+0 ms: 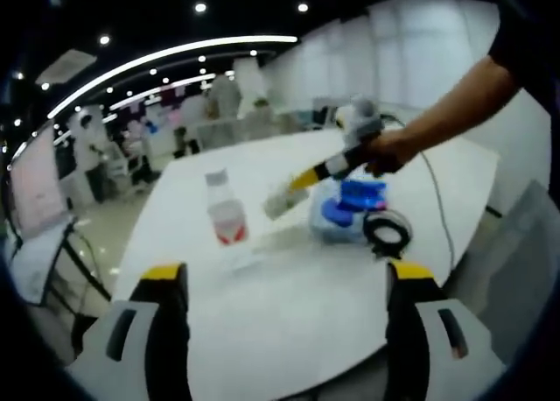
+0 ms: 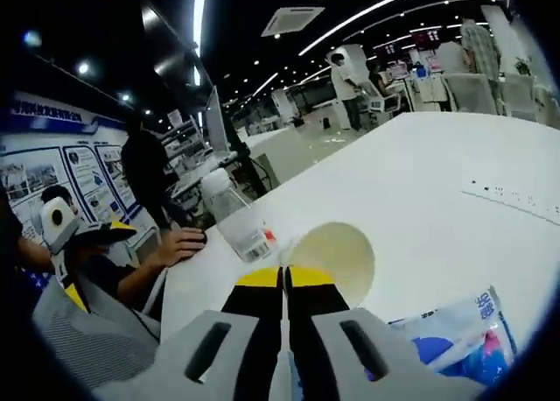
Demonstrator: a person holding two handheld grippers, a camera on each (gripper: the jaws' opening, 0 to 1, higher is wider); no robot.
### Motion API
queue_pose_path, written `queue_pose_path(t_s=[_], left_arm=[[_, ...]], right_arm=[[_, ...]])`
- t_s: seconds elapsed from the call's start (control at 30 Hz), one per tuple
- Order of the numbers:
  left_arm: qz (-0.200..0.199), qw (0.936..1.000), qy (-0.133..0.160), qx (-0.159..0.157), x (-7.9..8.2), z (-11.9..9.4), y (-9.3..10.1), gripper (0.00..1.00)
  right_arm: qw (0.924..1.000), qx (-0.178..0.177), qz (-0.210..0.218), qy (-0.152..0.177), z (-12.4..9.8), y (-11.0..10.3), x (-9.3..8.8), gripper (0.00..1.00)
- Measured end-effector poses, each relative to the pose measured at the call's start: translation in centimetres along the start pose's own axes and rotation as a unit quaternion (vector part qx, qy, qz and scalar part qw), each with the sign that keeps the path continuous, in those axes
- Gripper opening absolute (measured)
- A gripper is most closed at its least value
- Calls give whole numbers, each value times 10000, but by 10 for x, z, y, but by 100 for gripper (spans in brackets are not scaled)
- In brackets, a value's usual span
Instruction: Arrange the tabletop items into an orderly group along one side of the table until the central work area is clear of visible clutter.
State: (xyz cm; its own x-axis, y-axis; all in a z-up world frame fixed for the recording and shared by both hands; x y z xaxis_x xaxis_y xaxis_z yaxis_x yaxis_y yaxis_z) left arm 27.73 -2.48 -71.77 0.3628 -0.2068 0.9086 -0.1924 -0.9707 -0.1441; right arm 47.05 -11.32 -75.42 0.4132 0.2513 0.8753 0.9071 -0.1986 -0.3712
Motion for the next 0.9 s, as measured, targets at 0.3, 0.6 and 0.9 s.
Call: queue_pose_path(t_s=[0.3,0.6,0.9], left_arm=[[14,10000,-83,-5,-3,0,1,89],[53,9999,-115,-51,-5,1,4,90],[139,9997,-117,-133,-4,2,8,94]], right_arm=[[9968,90,-683,-406,-3,-23,12,1],[9795,152,-1606,-1209,-1,-37,10,1],[9442,21,-2425,-2227,2,-37,3,1]])
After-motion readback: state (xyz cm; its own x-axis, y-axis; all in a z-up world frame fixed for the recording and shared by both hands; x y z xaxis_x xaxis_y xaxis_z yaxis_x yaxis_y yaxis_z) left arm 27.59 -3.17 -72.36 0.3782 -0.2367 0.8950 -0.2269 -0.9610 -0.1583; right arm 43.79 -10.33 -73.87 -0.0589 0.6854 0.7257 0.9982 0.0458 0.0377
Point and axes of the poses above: the point that each gripper's makers call its tool centre point, and the gripper's own axes: z roughly forward along the fingers, y roughly to its right, x roughly out of its top, the point moved 1 cm from there along -z, roughly backward along the fingers, and after that the axes turned 9 degrees about x, right-handed, at the moved point
